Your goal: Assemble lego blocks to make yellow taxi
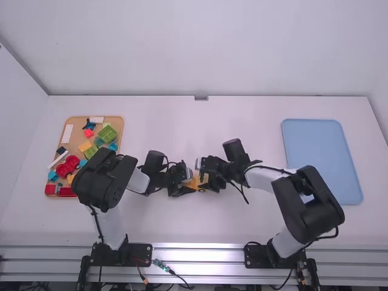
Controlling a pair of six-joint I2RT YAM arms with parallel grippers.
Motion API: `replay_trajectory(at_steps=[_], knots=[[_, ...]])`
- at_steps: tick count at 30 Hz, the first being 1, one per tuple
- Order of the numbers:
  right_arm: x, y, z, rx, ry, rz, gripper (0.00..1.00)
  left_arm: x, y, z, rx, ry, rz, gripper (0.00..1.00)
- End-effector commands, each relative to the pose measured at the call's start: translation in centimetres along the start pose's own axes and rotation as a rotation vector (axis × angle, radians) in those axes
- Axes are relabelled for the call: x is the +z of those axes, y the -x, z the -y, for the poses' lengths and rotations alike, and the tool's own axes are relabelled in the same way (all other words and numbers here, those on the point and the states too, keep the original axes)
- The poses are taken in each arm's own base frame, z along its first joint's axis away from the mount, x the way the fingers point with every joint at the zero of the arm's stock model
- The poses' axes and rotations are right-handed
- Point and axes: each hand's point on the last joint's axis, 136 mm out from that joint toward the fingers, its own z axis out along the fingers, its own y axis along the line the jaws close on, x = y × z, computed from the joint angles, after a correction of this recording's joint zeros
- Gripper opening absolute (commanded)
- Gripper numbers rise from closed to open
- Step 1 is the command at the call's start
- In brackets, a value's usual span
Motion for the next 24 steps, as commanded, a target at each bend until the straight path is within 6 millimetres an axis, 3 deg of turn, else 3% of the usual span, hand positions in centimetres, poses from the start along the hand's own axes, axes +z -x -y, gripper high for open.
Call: replay_trajectory(at_steps=[1, 2, 4, 6, 14, 24], knots=[[-1.2, 1.7, 0.3, -0.021, -0.017, 0.034, 0.7, 0.1, -2.6, 1.0, -0.08, 0.007, -0.09, 0.45], [-1.4, 1.9, 0.2, -0.023, -0.019, 0.036, 0.59, 0.1, -2.5, 1.0, -0.079, 0.007, -0.088, 0.45], [-1.5, 1.9, 0.3, -0.025, -0.021, 0.037, 0.12, 0.1, -2.5, 1.0, -0.079, 0.005, -0.088, 0.44], [-1.6, 1.6, 0.3, -0.015, -0.023, 0.033, 0.0, 0.1, -2.5, 1.0, -0.079, 0.006, -0.088, 0.44], [-1.0, -0.3, -0.2, 0.039, 0.047, 0.053, 0.0, 0.1, -2.6, 1.0, -0.081, 0.005, -0.089, 0.43], [0.2, -1.0, -1.3, 0.06, 0.108, 0.068, 0.0, 0.1, -2.6, 1.0, -0.08, 0.005, -0.088, 0.43]])
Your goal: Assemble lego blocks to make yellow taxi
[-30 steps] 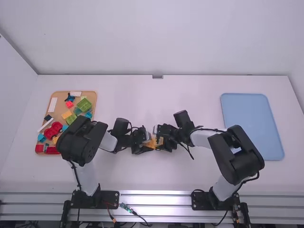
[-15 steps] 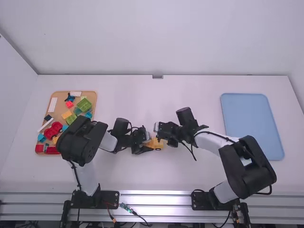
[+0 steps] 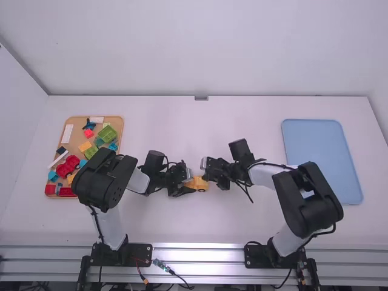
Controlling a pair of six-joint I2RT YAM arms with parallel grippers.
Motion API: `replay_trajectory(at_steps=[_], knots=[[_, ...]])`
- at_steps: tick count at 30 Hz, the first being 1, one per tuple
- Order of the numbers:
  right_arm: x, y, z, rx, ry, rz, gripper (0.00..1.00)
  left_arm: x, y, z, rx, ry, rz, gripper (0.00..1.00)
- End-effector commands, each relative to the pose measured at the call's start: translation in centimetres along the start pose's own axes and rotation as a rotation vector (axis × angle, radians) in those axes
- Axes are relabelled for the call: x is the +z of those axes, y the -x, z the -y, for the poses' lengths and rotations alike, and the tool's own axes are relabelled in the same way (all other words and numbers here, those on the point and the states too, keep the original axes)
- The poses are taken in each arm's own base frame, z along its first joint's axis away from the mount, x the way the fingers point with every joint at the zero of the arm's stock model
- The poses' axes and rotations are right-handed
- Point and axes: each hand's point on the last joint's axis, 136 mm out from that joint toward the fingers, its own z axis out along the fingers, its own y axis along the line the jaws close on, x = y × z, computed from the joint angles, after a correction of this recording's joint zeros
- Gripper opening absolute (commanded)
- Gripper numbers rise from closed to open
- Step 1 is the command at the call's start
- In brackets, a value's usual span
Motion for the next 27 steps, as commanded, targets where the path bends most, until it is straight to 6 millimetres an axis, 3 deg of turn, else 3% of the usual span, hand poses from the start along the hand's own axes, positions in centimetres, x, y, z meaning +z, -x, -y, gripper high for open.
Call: replay_trajectory(at_steps=[1, 27], knots=[[0.7, 0.1, -0.6, -0.003, 0.036, 0.016, 0.0, 0.1, -2.6, 1.1, -0.08, 0.005, -0.089, 0.43], [4.0, -5.8, -2.4, 0.137, 0.126, -0.086, 0.0, 0.1, -2.5, 1.0, -0.08, 0.006, -0.089, 0.41]])
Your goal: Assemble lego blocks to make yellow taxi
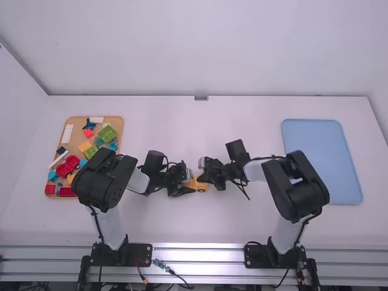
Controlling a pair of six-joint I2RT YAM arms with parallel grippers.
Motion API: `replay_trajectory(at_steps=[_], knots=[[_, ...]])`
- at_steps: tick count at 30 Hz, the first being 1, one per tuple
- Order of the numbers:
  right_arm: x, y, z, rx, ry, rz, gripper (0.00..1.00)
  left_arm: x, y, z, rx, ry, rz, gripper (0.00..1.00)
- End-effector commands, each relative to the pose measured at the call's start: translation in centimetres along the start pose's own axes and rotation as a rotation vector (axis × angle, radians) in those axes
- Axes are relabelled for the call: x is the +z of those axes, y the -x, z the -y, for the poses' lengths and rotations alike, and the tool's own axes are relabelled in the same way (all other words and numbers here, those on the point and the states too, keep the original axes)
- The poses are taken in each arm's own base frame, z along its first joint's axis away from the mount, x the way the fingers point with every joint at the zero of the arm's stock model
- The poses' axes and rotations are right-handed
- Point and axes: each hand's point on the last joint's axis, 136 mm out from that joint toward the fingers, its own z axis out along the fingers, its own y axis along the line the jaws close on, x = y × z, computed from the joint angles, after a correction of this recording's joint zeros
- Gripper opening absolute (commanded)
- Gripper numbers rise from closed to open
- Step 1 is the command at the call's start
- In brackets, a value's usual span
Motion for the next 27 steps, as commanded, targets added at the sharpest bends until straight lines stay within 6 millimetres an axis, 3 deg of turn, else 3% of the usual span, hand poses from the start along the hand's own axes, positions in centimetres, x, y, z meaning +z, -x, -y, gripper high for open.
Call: replay_trajectory(at_steps=[1, 12, 17, 27], knots=[[1.5, -6.0, -1.5, 0.096, 0.012, -0.177, 0.0, 0.1, -2.5, 1.0, -0.093, 0.005, -0.087, 0.41], [2.1, -8.1, -2.6, 0.108, -0.053, -0.135, 0.0, 0.1, -2.3, 0.8, -0.118, 0.015, -0.081, 0.4], [1.8, -9.6, -1.9, 0.166, -0.144, -0.193, 0.0, 0.2, -2.1, 0.6, -0.126, 0.02, -0.072, 0.39], [1.8, -10.0, -2.7, 0.171, -0.135, -0.207, 0.0, 0.1, -2.2, 0.6, -0.129, 0.021, -0.075, 0.36]])
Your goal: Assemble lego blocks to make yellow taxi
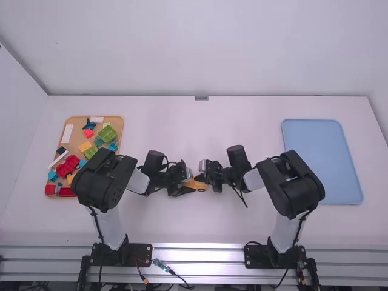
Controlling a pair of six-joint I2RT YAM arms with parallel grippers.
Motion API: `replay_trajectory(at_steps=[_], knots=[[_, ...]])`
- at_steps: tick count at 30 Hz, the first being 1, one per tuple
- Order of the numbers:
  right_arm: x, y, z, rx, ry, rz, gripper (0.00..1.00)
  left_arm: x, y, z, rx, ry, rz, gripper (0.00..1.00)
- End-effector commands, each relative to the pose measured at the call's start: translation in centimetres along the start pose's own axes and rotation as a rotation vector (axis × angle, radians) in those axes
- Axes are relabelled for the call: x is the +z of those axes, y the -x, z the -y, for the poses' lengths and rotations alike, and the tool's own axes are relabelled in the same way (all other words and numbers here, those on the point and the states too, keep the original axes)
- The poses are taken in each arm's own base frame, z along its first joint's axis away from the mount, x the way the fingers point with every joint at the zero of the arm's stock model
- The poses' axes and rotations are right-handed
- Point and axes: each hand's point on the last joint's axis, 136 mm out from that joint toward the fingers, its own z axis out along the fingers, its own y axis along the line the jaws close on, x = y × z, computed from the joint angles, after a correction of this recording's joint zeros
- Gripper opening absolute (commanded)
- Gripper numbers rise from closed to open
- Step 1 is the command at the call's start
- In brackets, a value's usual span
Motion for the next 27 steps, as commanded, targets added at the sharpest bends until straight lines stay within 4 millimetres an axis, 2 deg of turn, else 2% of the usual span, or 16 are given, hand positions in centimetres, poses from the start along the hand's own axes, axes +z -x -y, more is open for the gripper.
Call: replay_trajectory(at_steps=[1, 6, 11, 15, 19, 25, 27], knots=[[-0.6, -9.9, -3.5, 0.229, -0.052, -0.322, 0.0, 0.2, -2.2, 0.8, -0.112, 0.004, -0.074, 0.36], [-1.2, -10.4, -3.9, 0.227, -0.054, -0.317, 0.0, 0.2, -2.2, 0.8, -0.112, 0.005, -0.073, 0.36], [-1.4, -9.9, -4.3, 0.21, -0.06, -0.269, 0.0, 0.2, -2.2, 0.8, -0.112, 0.005, -0.073, 0.37], [-1.5, -9.7, -3.8, 0.221, -0.098, -0.256, 0.0, 0.2, -2.2, 0.8, -0.112, 0.004, -0.073, 0.37], [-1.7, -8.1, -3.1, 0.186, -0.119, -0.212, 0.0, 0.2, -2.2, 0.8, -0.112, 0.004, -0.073, 0.37], [-2.9, -3.9, -1.6, 0.097, -0.167, -0.151, 0.0, 0.2, -2.2, 0.8, -0.112, 0.003, -0.072, 0.38], [-3.3, -3.1, -1.3, 0.083, -0.176, -0.149, 0.0, 0.2, -2.2, 0.8, -0.112, 0.003, -0.071, 0.38]])
